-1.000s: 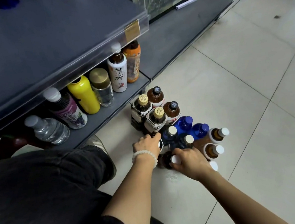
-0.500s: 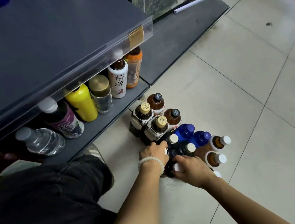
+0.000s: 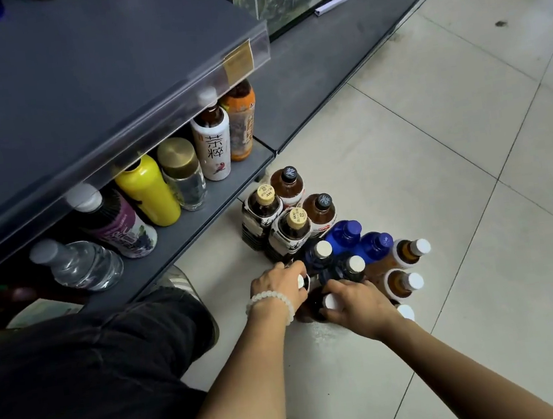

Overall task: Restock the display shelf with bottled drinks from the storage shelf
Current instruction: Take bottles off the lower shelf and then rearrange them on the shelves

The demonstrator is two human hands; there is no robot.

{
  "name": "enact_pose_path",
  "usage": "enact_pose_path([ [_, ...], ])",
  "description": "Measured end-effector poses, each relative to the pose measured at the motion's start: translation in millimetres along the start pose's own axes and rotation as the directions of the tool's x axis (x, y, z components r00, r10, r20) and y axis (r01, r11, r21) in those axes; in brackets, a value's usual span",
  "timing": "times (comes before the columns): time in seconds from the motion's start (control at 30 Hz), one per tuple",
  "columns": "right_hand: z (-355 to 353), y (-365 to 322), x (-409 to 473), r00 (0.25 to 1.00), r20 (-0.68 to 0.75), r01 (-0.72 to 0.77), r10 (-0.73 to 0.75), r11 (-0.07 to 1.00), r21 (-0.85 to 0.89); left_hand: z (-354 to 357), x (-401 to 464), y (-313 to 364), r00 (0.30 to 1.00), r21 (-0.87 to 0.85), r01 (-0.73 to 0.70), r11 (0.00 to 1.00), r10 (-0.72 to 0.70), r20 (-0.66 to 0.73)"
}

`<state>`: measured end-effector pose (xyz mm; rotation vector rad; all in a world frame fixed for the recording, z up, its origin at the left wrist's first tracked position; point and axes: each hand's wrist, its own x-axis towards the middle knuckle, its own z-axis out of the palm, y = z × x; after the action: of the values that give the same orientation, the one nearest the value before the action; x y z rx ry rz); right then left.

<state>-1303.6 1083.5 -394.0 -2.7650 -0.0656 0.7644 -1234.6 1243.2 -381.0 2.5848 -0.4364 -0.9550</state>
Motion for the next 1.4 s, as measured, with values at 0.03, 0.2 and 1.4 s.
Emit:
enact_pose_path([
  [0.03, 0.5, 0.5, -0.1, 1.0, 0.002, 0.001, -0.001, 1.0, -0.001, 0.2, 0.1, 0.1, 1.0, 0.003, 0.0, 1.0, 0.0, -0.003],
  [0.2, -0.2, -1.1, 1.4, 1.0, -0.001, -0.031, 0.031, 0.999, 0.021, -0.6, -2.7, -2.0, 1.0, -0.001, 0.021, 1.0, -0.021, -0.003],
  [1.4, -291.1, -307.0, -48.1, 0.675, -0.613, 0.62, -0.41, 0.766, 0.17, -309.8, -337.1, -85.7, 0.45, -0.233, 0.077, 0.969, -0.242, -0.86],
])
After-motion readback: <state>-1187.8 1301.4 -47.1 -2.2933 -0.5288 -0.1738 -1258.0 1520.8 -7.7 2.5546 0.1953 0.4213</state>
